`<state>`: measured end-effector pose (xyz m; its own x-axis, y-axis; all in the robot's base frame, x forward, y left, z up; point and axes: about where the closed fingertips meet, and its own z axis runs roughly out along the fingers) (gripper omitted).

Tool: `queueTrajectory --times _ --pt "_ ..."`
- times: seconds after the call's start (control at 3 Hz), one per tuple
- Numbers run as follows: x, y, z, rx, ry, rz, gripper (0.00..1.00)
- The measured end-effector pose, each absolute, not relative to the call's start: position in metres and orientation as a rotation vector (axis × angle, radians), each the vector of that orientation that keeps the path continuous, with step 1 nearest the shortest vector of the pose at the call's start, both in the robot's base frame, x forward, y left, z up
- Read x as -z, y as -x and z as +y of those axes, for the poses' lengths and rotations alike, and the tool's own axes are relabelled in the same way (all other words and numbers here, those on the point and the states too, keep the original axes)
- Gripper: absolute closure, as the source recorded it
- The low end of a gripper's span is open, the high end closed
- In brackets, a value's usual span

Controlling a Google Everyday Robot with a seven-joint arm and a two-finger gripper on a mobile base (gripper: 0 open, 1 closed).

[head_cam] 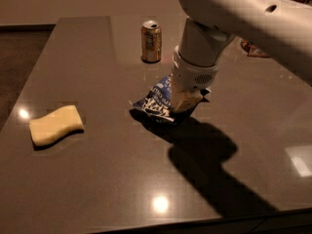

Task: Move blue chip bag near sponge

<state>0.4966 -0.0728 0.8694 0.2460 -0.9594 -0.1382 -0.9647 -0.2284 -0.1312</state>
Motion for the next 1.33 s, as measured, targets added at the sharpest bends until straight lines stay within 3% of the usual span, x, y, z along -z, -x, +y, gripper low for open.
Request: queueTrajectory --times 0.33,0.67,1.33 --pt "-0.880 -0.494 -0.063 -0.052 2.325 1.790 0.95" --pt "-0.890 -0.492 -0.047 -0.084 2.319 1.755 1.00" --pt "-0.925 -0.477 0.017 -0.254 2.272 1.609 1.00"
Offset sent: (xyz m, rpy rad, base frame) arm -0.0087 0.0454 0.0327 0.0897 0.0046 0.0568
